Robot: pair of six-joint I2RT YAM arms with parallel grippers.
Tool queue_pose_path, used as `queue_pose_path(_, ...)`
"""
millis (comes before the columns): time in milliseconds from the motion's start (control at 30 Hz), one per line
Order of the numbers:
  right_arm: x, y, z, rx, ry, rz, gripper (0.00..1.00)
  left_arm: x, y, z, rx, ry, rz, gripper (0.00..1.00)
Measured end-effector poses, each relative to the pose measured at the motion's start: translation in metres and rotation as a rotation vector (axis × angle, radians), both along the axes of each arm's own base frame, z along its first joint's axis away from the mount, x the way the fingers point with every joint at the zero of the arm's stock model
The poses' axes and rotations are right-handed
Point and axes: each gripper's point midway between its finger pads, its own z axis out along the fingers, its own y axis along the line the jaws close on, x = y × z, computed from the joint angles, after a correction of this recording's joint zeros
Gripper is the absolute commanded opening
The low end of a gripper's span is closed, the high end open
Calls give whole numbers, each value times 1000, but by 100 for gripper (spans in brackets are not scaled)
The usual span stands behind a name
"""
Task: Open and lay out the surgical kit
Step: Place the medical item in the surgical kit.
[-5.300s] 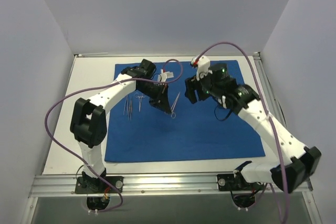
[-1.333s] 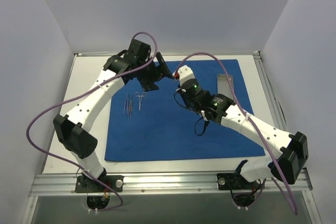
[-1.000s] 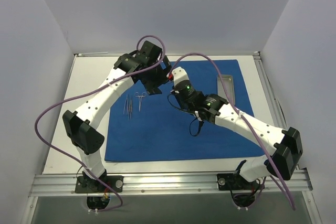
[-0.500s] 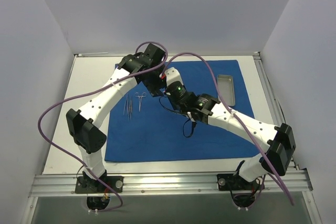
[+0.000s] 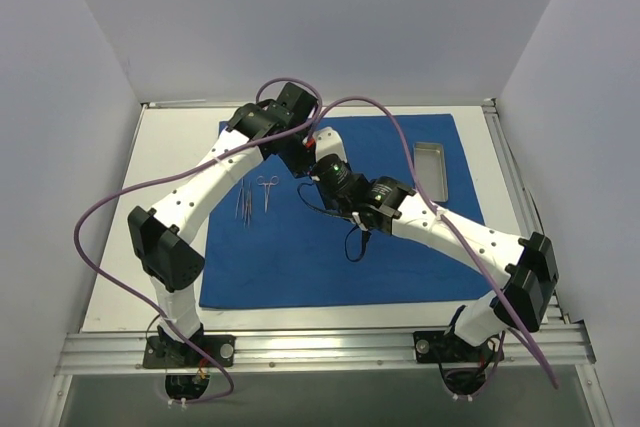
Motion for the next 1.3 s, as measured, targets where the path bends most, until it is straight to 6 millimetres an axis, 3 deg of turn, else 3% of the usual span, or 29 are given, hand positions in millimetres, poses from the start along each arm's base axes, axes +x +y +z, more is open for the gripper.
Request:
queue_pose_path(300, -3, 6, 2, 26, 16, 0, 0, 1, 1, -2, 28, -18, -6, 44)
queue_pose_path(467, -5, 10, 2, 36, 23, 4, 0, 1, 1, -4, 39, -22, -18, 30)
queue_pose_path(667, -5, 10, 2, 22, 20, 0, 0, 2, 0, -7, 54, -30, -45, 2)
queue_pose_path(900, -6, 8, 0, 7, 24, -4, 1, 2, -4, -9, 52, -32, -95, 2)
queue_pose_path(967, -6, 8, 0, 6, 21, -6, 15, 3, -5, -11, 42, -32, -120, 2)
queue_pose_path(1067, -6, 9, 0, 7, 20, -3, 25, 4, -8, -13, 21, -32, -162, 2)
queue_pose_path(1100, -7, 10, 1, 10, 17, -1, 38, 5, -9, -14, 15, -32, -176, 2)
queue_pose_path(1300, -7, 17, 7, 37, -6, 9, 59, 7, -15, -21, 2, -35, -237, 2)
